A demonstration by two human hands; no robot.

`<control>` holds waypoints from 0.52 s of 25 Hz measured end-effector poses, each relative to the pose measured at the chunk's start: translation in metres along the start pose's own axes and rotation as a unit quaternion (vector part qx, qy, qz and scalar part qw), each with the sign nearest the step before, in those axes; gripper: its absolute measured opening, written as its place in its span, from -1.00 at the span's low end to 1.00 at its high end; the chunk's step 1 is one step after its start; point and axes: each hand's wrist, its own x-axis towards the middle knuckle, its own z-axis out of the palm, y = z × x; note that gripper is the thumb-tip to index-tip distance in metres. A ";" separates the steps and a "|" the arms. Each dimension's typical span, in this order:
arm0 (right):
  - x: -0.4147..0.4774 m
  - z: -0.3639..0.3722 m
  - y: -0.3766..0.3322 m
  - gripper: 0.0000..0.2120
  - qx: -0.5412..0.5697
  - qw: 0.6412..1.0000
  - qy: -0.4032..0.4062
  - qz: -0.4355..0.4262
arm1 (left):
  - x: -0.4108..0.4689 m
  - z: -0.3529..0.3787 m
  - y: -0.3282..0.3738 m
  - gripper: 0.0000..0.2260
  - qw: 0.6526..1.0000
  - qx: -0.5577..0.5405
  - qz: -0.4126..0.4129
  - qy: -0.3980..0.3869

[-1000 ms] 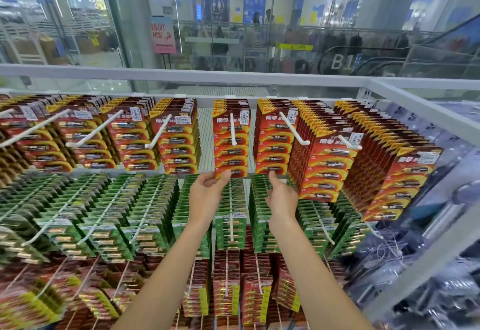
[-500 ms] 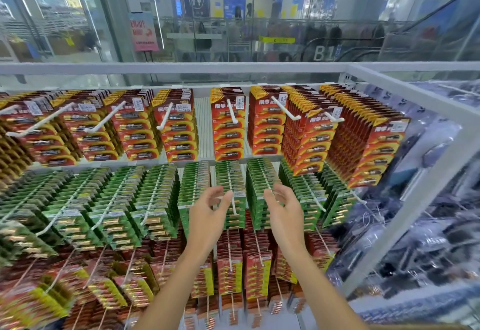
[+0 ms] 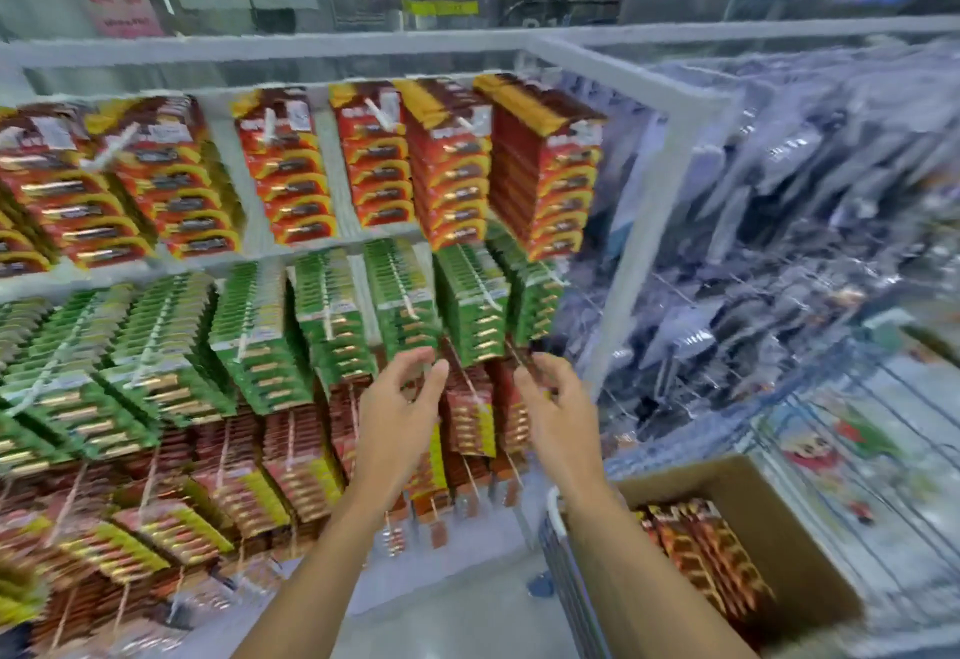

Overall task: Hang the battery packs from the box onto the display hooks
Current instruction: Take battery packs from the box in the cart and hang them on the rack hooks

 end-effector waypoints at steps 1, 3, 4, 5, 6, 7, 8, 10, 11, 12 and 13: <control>-0.007 -0.021 0.013 -0.59 -0.004 1.000 0.004 0.013 | -0.013 0.020 0.003 -0.82 1.000 0.002 0.004 -0.015; -0.020 -0.061 0.036 -0.58 -0.019 0.999 0.009 0.024 | -0.038 0.057 0.006 -0.78 0.999 0.010 0.008 -0.041; -0.026 -0.082 0.048 -0.57 -0.026 0.999 0.010 0.026 | -0.052 0.076 0.008 -0.76 0.998 0.014 0.010 -0.053; -0.031 -0.102 0.060 -0.57 -0.032 0.999 0.013 0.032 | -0.064 0.094 0.009 -0.77 0.998 0.016 0.013 -0.063; -0.036 -0.123 0.073 -0.58 -0.037 0.998 0.019 0.038 | -0.078 0.115 0.011 -0.78 0.997 0.011 0.011 -0.075; -0.039 -0.141 0.083 -0.59 -0.041 0.998 0.027 0.046 | -0.089 0.132 0.012 -0.80 0.996 0.004 0.003 -0.086; -0.042 -0.157 0.096 -0.59 -0.039 0.997 0.035 0.056 | -0.101 0.146 0.014 -0.78 0.995 0.000 -0.007 -0.100; -0.051 -0.186 0.118 -0.59 -0.040 0.996 0.042 0.075 | -0.123 0.172 0.013 -0.74 0.991 0.001 -0.020 -0.131; -0.055 -0.199 0.130 -0.59 -0.044 0.994 0.045 0.089 | -0.133 0.185 0.012 -0.74 0.989 0.002 -0.027 -0.142; -0.058 -0.210 0.141 -0.58 -0.050 0.992 0.051 0.102 | -0.140 0.197 0.011 -0.73 0.988 0.005 -0.035 -0.150; -0.061 -0.219 0.151 -0.58 -0.056 0.991 0.054 0.111 | -0.147 0.207 0.009 -0.73 0.987 0.009 -0.041 -0.158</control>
